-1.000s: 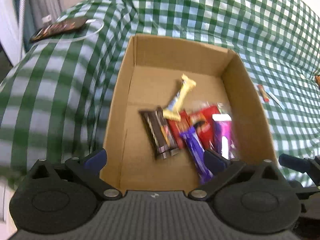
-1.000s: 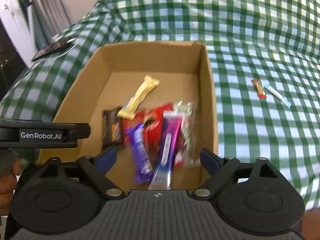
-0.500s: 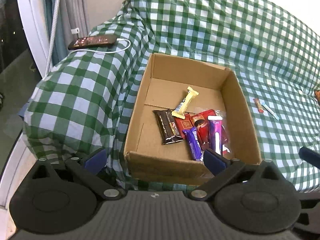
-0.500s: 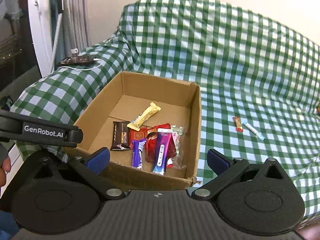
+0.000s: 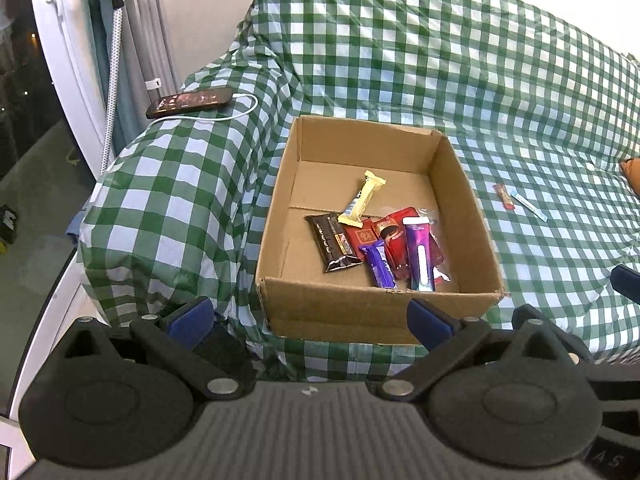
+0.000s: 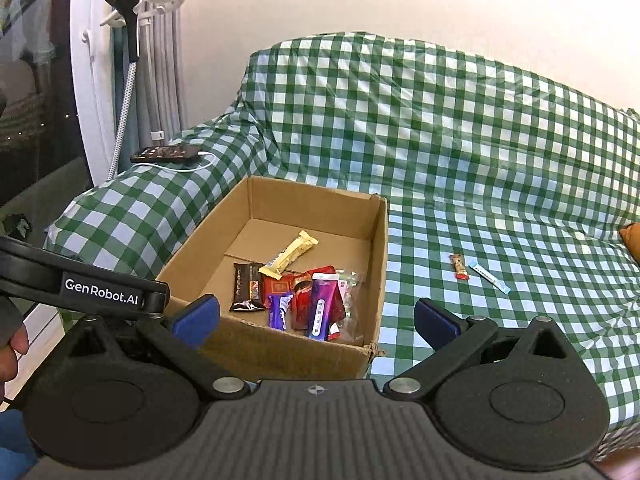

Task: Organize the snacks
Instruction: 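Lift both tools out of the box and move toward the last two snacks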

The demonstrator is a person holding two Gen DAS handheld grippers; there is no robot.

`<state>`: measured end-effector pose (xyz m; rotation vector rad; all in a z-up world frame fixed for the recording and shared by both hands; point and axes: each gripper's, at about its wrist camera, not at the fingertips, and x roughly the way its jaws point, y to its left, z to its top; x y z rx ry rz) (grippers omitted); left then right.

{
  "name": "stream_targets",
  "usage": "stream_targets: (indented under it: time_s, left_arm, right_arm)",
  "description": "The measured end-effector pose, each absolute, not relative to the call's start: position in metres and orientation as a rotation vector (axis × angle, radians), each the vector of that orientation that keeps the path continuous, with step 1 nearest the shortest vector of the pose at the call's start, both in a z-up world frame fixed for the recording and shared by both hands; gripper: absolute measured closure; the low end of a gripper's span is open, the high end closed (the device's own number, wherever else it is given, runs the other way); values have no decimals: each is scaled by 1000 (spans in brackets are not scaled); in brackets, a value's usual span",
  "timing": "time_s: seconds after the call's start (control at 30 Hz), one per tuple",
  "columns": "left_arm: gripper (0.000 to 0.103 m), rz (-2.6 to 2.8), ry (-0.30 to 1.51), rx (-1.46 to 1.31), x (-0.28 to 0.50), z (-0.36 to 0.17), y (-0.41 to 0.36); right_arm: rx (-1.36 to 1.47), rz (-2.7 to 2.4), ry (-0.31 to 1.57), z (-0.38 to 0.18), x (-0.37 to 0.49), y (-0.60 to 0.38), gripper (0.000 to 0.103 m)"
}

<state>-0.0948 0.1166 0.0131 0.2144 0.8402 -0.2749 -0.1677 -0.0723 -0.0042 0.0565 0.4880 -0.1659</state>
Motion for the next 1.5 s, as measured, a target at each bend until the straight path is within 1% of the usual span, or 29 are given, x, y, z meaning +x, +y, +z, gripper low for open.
stream_targets:
  time_s: [0.3, 0.6, 1.1, 1.5]
  left_arm:
    - [0, -274, 817, 217, -107, 20, 119]
    - [0, -273, 827, 231, -107, 17, 117]
    - [0, -271, 898, 306, -85, -6, 98]
    - [0, -275, 930, 412, -73, -26, 63]
  right_arm:
    - [51, -165, 456, 0, -186, -71, 0]
    - [54, -163, 465, -1, -188, -74, 0]
    - [92, -150, 539, -21, -169, -91, 0]
    - [171, -146, 594, -43, -155, -118, 0]
